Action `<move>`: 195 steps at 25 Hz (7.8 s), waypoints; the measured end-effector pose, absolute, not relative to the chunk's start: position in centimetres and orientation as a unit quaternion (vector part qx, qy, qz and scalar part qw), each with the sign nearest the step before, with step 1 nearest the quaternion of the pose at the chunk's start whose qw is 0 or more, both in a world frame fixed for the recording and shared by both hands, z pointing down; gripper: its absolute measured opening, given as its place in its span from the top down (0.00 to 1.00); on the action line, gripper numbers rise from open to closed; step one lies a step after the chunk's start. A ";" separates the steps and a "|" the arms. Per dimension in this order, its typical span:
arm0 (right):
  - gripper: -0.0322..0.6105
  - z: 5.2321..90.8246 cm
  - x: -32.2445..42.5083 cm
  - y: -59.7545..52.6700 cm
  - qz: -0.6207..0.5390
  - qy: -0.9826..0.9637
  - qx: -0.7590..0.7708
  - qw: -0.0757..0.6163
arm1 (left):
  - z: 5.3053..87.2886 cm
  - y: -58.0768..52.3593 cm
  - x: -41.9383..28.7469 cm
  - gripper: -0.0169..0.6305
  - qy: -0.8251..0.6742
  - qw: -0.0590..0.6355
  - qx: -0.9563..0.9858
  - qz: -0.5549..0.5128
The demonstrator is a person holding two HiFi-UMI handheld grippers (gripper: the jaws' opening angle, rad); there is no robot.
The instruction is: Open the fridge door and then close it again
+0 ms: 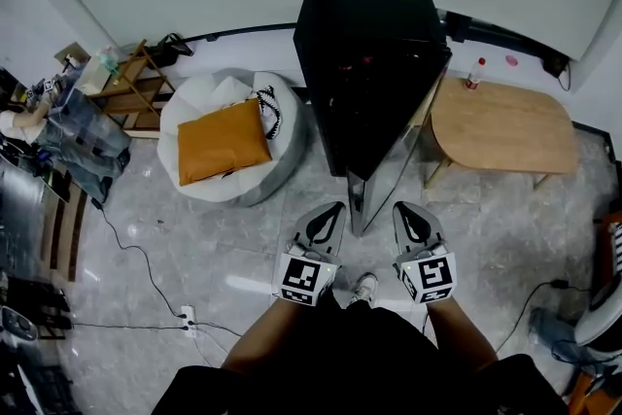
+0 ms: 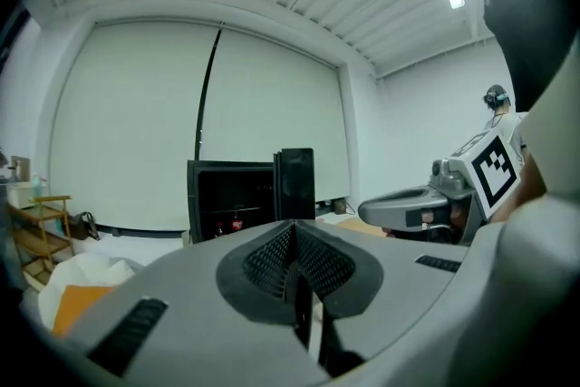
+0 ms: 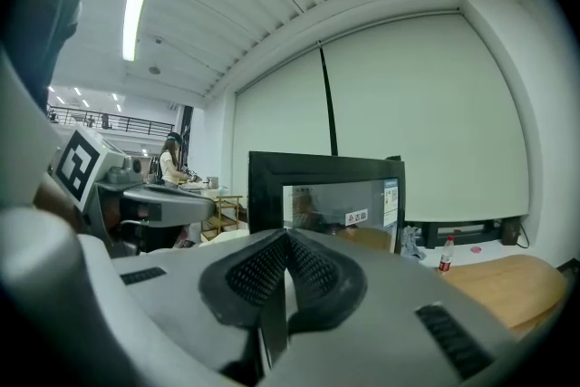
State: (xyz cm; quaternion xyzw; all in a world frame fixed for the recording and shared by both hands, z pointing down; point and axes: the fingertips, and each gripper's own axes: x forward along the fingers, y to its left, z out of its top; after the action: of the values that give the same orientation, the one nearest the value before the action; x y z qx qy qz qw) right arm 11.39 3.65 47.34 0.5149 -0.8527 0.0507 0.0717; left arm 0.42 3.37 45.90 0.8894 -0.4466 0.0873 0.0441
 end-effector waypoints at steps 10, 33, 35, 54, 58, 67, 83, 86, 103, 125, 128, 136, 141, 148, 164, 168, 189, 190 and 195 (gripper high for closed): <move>0.92 46.5 10.9 3.5 0.042 -0.856 0.511 0.068 | 43.3 2.3 -1.2 0.94 -0.475 0.034 0.877 0.070; 0.92 48.9 9.0 2.5 0.049 -0.868 0.485 0.098 | 44.9 1.4 -3.3 0.94 -0.497 0.060 0.862 0.076; 0.92 49.3 8.8 2.0 0.051 -0.868 0.484 0.099 | 44.9 1.1 -3.5 0.94 -0.498 0.061 0.861 0.076; 0.92 51.1 6.1 0.7 0.066 -0.875 0.464 0.119 | 48.7 0.4 -5.8 0.94 -0.507 0.092 0.850 0.115; 0.92 51.4 5.9 0.6 0.070 -0.876 0.462 0.117 | 49.0 0.1 -6.3 0.94 -0.508 0.091 0.849 0.113; 0.92 51.4 4.6 -0.2 0.080 -0.877 0.459 0.117 | 48.6 -0.9 -7.6 0.94 -0.518 0.093 0.841 0.125; 0.92 51.3 1.6 -3.3 0.081 -0.889 0.432 0.128 | 48.0 -3.2 -9.9 0.94 -0.533 0.088 0.831 0.130; 0.92 51.4 1.1 -4.0 0.081 -0.890 0.430 0.128 | 48.1 -3.8 -10.2 0.94 -0.536 0.089 0.830 0.128; 0.92 49.9 -1.5 -7.2 0.075 -0.892 0.431 0.117 | 48.0 -5.9 -11.0 0.94 -0.527 0.089 0.835 0.129; 0.92 50.1 -5.3 -14.8 0.075 -0.879 0.458 0.110 | 48.2 -12.7 -14.6 0.94 -0.510 0.076 0.843 0.151; 0.92 50.2 -5.7 -15.9 0.075 -0.877 0.462 0.110 | 48.3 -13.7 -14.8 0.94 -0.505 0.074 0.847 0.151; 0.92 50.4 -6.2 -18.7 0.058 -0.865 0.488 0.101 | 48.6 -15.7 -15.0 0.94 -0.490 0.058 0.855 0.160; 0.92 50.4 -6.5 -20.1 0.055 -0.860 0.498 0.101 | 48.9 -16.6 -15.5 0.94 -0.486 0.061 0.858 0.158; 0.92 50.4 -6.8 -21.5 0.048 -0.853 0.508 0.107 | 49.3 -17.7 -16.4 0.94 -0.481 0.066 0.860 0.158; 0.92 50.5 -7.2 -25.0 0.037 -0.836 0.536 0.109 | 49.2 -19.6 -16.9 0.94 -0.466 0.071 0.870 0.144; 0.92 50.6 -7.1 -26.0 0.032 -0.833 0.542 0.111 | 49.5 -19.8 -17.1 0.94 -0.466 0.074 0.870 0.144; 0.92 51.0 -7.0 -29.8 0.038 -0.806 0.579 0.119 | 49.6 -19.7 -19.2 0.94 -0.464 0.079 0.871 0.140; 0.92 51.0 -7.0 -29.8 0.037 -0.805 0.580 0.120 | 49.7 -19.7 -19.3 0.94 -0.463 0.079 0.871 0.140; 0.92 51.0 -7.0 -29.8 0.031 -0.803 0.581 0.130 | 49.3 -19.5 -19.5 0.94 -0.461 0.077 0.873 0.139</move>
State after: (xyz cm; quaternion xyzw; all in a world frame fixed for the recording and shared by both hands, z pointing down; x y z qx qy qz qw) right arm -7.05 -29.85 50.99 0.5814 -0.8025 0.0312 0.1300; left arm -19.50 -19.48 49.31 0.8729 -0.4613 0.1388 0.0768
